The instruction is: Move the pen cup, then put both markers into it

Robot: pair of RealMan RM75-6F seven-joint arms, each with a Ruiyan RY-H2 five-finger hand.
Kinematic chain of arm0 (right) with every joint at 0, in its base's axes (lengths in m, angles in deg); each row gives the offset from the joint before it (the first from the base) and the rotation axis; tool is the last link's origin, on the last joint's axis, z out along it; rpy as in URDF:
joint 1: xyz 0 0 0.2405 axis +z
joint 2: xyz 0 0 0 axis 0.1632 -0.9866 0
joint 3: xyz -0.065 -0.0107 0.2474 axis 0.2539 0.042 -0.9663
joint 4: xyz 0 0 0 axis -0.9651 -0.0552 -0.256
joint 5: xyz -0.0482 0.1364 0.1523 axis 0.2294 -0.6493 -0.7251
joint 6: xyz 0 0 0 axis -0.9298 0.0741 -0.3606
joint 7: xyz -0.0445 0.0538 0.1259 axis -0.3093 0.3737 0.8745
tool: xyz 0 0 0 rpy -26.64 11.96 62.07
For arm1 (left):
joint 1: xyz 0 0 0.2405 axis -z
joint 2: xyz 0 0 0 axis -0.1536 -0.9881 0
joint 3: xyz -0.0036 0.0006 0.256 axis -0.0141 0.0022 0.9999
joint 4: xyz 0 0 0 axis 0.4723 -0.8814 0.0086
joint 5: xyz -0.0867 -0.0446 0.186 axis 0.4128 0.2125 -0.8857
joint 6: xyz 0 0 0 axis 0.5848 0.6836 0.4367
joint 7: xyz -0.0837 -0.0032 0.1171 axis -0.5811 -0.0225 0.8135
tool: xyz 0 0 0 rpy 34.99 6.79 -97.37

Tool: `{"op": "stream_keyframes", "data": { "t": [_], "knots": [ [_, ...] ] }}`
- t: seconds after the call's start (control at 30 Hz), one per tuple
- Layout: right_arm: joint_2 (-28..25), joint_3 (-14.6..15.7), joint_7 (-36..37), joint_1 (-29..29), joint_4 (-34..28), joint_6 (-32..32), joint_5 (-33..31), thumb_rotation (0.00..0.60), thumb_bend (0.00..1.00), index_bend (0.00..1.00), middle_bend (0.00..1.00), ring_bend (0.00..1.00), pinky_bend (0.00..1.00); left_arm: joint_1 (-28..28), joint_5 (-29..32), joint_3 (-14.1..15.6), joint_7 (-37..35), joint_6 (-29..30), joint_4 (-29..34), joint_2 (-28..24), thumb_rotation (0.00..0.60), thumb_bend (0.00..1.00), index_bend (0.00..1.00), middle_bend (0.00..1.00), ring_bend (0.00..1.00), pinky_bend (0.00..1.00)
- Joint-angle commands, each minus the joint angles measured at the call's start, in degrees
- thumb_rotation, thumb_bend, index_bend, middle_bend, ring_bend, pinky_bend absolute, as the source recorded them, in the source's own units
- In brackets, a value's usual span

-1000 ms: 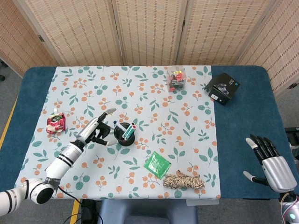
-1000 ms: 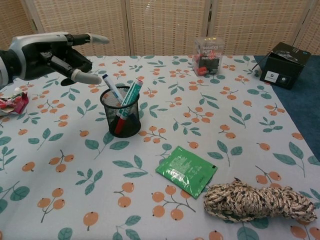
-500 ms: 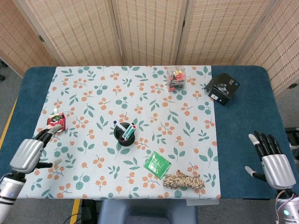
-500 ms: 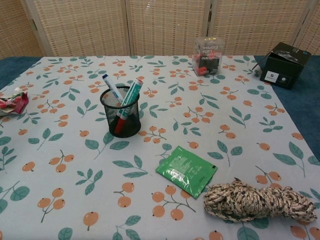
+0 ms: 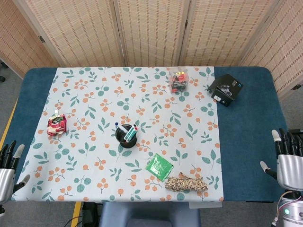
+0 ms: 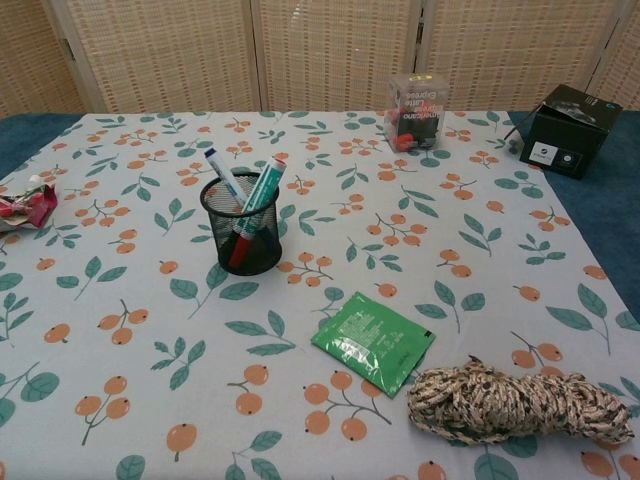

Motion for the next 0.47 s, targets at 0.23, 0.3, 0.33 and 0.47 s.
{"op": "stream_keyframes", "data": {
  "t": [0.23,0.3,0.33,0.47],
  "knots": [
    [-0.4,-0.5,0.76,-2.08,-1.24,2.7,0.24,0.6,0.14,0.0,0.0,0.0,0.0,0.57,1.7,-1.05,1.87,-3.35,2.66,-0.14,0.6,0.1,0.0,0.0,0.0,0.39],
    [-0.92,-0.03,1.79,-2.04,-1.47,2.07,0.9,0.6,0.14,0.0,0.0,0.0,0.0,0.8,2.14,-1.2,1.53,-4.28,2.61,-0.12,0.6,0.1,0.0,0.0,0.0,0.39],
    [-1.2,0.1,2.17,-1.96,-1.53,1.66,1.08,0.6,0.14,0.0,0.0,0.0,0.0,0.98,2.34,-1.34,1.54,-4.75,2.41,-0.1,0.6,0.1,0.0,0.0,0.0,0.39],
    [-1.59,0.83,2.74,-1.19,-1.46,-0.31,2.12,0.6,0.14,0.0,0.0,0.0,0.0,1.61,2.9,-1.56,0.73,-6.58,1.94,-0.05,0.6,0.1,0.0,0.0,0.0,0.39]
  ]
}}
